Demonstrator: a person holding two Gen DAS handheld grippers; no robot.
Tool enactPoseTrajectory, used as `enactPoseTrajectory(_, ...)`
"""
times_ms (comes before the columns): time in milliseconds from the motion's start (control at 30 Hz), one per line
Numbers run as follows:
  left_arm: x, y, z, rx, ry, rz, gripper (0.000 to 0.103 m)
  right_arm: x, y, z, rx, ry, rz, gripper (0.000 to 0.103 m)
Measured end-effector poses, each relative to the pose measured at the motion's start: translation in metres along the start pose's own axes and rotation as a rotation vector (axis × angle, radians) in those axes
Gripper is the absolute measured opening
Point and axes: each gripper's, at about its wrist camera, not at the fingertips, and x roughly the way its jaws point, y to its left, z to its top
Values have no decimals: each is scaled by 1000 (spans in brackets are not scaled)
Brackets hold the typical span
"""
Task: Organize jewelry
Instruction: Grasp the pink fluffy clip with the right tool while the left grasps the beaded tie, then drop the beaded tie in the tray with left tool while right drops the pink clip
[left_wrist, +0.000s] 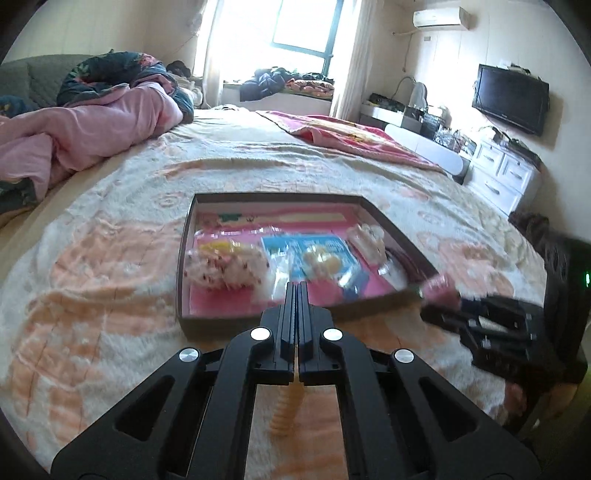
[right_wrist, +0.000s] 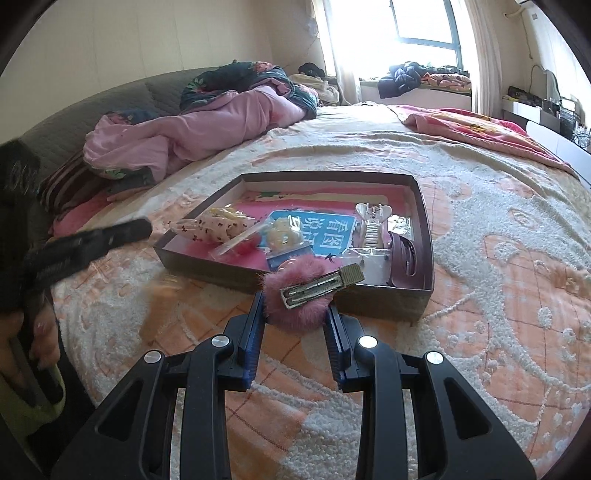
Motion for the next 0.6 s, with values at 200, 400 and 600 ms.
enactPoseTrajectory(200, 5, 12, -4, 20, 30, 6, 0, 3, -3, -1, 6, 2, 0, 29)
enactPoseTrajectory(400, 14, 3, -32, 125, 135, -51, 31, 6, -3, -1, 10, 5, 3, 29)
enactPoseTrajectory(600, 36, -8, -51, 190, 239, -47, 36, 6, -4, 2, 13, -2, -1, 29)
